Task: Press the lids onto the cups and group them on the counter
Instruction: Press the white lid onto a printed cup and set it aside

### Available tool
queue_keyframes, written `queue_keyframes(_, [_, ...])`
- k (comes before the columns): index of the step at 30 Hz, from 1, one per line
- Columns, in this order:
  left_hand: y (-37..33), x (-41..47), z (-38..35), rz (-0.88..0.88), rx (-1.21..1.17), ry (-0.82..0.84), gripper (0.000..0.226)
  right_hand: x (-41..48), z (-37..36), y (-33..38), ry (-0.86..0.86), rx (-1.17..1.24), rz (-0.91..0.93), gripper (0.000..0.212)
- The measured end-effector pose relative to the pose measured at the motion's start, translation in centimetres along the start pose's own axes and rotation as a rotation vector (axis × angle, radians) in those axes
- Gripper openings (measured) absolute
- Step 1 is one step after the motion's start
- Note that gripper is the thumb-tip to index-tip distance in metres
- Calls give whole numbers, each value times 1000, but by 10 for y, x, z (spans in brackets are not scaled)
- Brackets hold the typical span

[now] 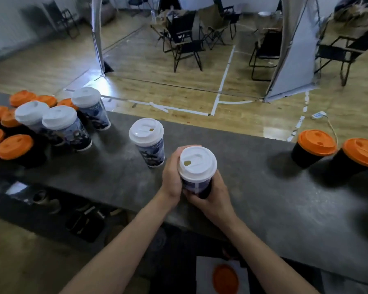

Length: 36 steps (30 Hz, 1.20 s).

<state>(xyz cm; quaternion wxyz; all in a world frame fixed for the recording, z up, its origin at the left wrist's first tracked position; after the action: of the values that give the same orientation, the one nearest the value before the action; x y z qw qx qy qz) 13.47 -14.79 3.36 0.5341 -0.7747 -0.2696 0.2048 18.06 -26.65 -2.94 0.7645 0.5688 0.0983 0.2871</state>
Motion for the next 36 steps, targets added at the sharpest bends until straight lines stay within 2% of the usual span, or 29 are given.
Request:
queue_keyframes(6, [6, -4, 6, -60, 49, -106, 37, -5, -2, -2, -11, 66, -26, 80])
queue_keyframes(9, [4, -3, -1, -61, 90, -116, 41, -3, 0, -1, -22, 57, -37, 76])
queue_keyframes(11, [1, 8, 0, -28, 46, -61, 39, 3, 1, -2, -46, 66, -53, 71])
queue_keyframes(15, [4, 16, -2, 250, -51, 199, 52, 1, -4, -2, -39, 12, -66, 65])
queue_keyframes(17, [10, 20, 3, 196, -77, 135, 47, -2, -3, -2, -66, -1, -50, 67])
queue_keyframes(19, [13, 18, 4, 22, -10, 29, 49, 1, -2, 0, -74, -5, -32, 73])
queue_keyframes(21, [15, 16, 5, -57, 41, -19, 44, 5, 0, 4, -79, 27, -35, 79])
queue_keyframes(23, [13, 22, 1, 2, 1, 81, 34, 5, 4, 7, -99, 16, -39, 81])
queue_keyframes(25, [15, 29, 1, 166, -17, 200, 41, 4, 5, 9, -89, 0, -40, 78])
queue_keyframes(26, [16, 30, 2, 189, -10, 224, 41, 4, 4, 7, -80, -6, -41, 77])
queue_keyframes(31, [15, 9, 1, -29, 21, 32, 45, 6, -1, 3, -28, -13, -59, 86])
queue_keyframes(34, [14, 20, 0, 35, 26, 147, 40, 6, 3, 2, -69, -5, -86, 82])
queue_keyframes(36, [14, 28, -4, 212, -20, 289, 44, 4, 5, 1, -66, -25, -104, 73])
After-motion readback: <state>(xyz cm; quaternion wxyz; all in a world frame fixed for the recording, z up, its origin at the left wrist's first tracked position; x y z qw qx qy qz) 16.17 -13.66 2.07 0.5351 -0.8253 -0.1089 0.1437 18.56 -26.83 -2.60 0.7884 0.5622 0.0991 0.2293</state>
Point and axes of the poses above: each hand's wrist, its own x-axis towards the middle knuckle, its own z-axis out of the back of the hand, y = z × x, the point moved 5 cm from there along x, towards the middle knuckle, and after that the axes turned 3 degrees about -z, right-handed, at the moved point
